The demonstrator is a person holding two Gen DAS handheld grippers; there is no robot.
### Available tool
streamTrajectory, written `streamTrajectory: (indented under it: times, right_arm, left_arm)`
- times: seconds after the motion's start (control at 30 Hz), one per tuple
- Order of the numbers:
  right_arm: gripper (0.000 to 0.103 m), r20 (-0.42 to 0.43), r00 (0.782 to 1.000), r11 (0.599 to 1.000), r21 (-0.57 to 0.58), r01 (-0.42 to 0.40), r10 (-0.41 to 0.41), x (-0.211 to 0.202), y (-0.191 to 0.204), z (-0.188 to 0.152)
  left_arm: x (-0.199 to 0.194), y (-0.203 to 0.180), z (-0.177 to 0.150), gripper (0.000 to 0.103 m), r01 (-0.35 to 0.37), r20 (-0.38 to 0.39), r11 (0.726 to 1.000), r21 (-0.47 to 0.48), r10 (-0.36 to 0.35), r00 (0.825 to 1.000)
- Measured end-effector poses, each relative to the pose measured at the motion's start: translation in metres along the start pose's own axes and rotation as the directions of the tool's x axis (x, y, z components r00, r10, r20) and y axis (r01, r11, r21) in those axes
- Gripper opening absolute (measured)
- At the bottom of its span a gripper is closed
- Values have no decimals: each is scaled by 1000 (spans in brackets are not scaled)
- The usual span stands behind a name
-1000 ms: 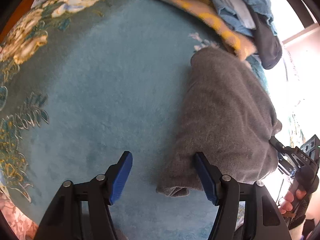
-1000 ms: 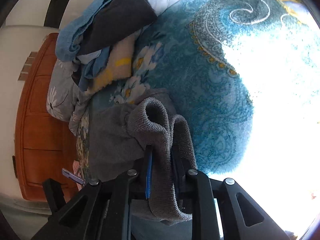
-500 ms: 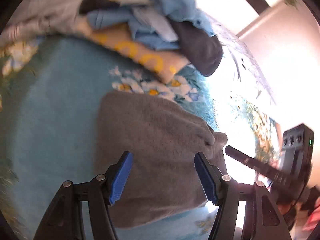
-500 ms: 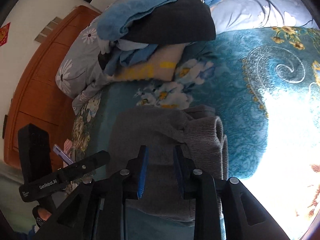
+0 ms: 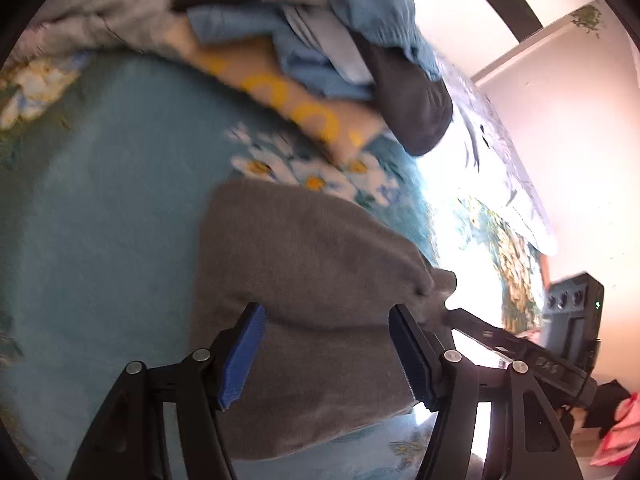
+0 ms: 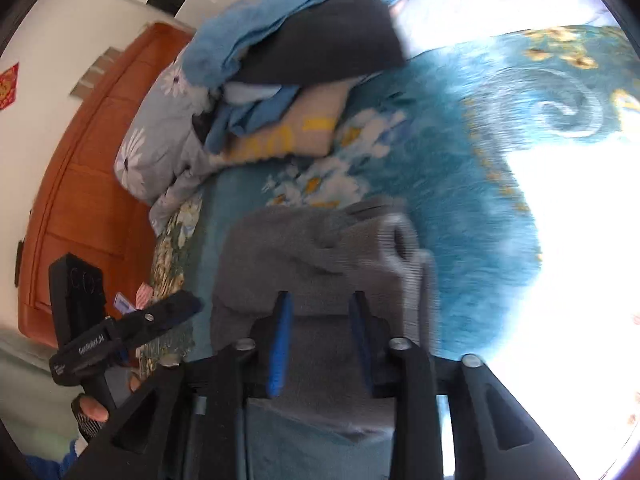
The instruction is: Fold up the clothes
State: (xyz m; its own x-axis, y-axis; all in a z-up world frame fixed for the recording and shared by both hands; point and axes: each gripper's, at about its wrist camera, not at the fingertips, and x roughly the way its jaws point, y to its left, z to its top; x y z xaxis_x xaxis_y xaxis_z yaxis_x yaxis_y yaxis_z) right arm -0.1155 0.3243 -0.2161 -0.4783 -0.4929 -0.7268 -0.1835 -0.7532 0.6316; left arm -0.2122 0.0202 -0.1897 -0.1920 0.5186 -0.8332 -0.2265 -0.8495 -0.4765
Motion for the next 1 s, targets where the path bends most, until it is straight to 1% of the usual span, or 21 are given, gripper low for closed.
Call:
streamTrajectory:
  times: [0.03,0.07,0.13,0.2,0.27,0.37,0.43,0.47,0.57,0.6,0.63,0.67,0.7,0.77,0.83,0.9,1.0]
  right_arm:
    - [50,9,1000,1000,19,12,-12,-4,-9,-3]
    - [50,8,1000,999,45,18,-18,-7,-20,-6]
    - [50,-22,1000,993,117,13,-11,-1,-40,-11]
    - [50,-47,998,985,172,-31,39,12,-51,-14]
    - [50,-63,994,973,220,-74,90,26,-60,-17]
    - [50,-70,990,957,271,-102,126,44,-68,-16]
    - [50,-61,988,949,292,-121,145,51,-68,-14]
    - [52,-57,987,946,299,-128,152,53,-68,-12]
    - [52,-52,989,948,295,-117,138,53,-64,-10]
    - [52,-52,990,949,296,-109,130,52,-63,-10]
    - [49,-52,991,950,294,-101,122,50,-60,-10]
    - [43,-49,992,952,290,-97,116,48,-57,-10]
    - [40,-46,993,954,287,-92,110,46,-53,-10]
    - [30,-38,994,957,278,-88,102,39,-47,-9]
    - [27,-27,993,957,273,-101,112,30,-42,-10]
    - [26,-14,991,956,268,-122,130,22,-35,-11]
    - [25,16,988,953,261,-154,155,0,-32,-15]
  left_arm:
    - [0,9,0,75,-17,0,1000,-7,17,1000]
    - [0,17,1,76,-35,-1,999,-14,35,999]
    - [15,40,2,77,-35,-49,997,-65,32,998]
    - [34,61,1,77,-5,-113,992,-122,-9,994]
    - [42,68,1,77,17,-132,989,-145,-36,991]
    - [52,75,2,81,48,-150,984,-172,-74,986]
    - [58,80,2,85,68,-161,979,-190,-99,982]
    - [61,83,3,86,78,-167,977,-199,-112,980]
    - [71,90,3,86,107,-182,968,-227,-150,972]
    - [69,87,2,85,110,-178,968,-225,-152,972]
    - [64,82,1,81,110,-171,969,-219,-149,974]
    - [60,77,0,76,110,-164,971,-214,-147,976]
    - [56,72,-1,65,110,-157,972,-209,-144,977]
    - [47,63,-4,62,110,-142,974,-198,-139,980]
    - [39,53,-7,54,110,-128,976,-187,-135,983]
    - [30,43,-9,50,109,-113,978,-176,-130,985]
    - [17,29,-13,49,108,-91,981,-159,-124,988]
